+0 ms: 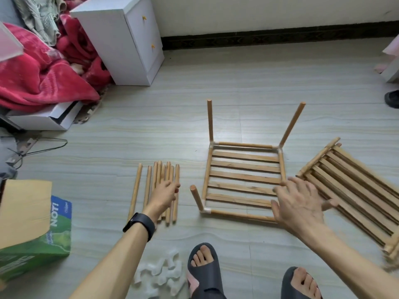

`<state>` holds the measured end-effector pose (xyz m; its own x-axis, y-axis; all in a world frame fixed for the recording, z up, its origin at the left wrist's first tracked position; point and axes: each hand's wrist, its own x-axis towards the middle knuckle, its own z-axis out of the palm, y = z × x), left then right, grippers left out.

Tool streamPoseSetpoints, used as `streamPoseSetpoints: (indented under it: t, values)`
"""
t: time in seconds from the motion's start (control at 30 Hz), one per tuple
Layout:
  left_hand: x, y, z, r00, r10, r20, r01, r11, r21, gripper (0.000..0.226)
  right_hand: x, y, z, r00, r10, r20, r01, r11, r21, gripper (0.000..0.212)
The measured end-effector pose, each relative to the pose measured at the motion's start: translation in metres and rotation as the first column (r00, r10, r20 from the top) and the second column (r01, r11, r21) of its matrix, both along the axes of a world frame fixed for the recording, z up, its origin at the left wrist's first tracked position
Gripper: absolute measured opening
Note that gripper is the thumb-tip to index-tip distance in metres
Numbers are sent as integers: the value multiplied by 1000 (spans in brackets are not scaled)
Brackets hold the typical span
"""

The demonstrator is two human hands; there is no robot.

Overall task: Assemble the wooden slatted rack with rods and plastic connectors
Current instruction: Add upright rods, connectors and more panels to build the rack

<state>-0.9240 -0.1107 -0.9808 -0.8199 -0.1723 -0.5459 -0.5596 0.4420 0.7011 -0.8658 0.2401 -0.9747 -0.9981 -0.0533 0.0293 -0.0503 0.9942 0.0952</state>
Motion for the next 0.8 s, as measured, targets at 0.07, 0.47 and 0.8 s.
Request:
streamPoseSetpoints:
  t: [0.07,0.47,0.8]
  values:
    - [23,-21,-33,981,-180,76,195,936,-294,17,-7,-26,-25,983,65,170,-56,997,-54,38]
    - [98,-21,-135,707,-470,528,707,488,-512,25,8,-66,-138,721,188,667,-162,982,-101,84]
    - [34,-23,-38,982,100,161,-143,949,281,31,8,-57,-105,622,141,770,-76,990,-120,62]
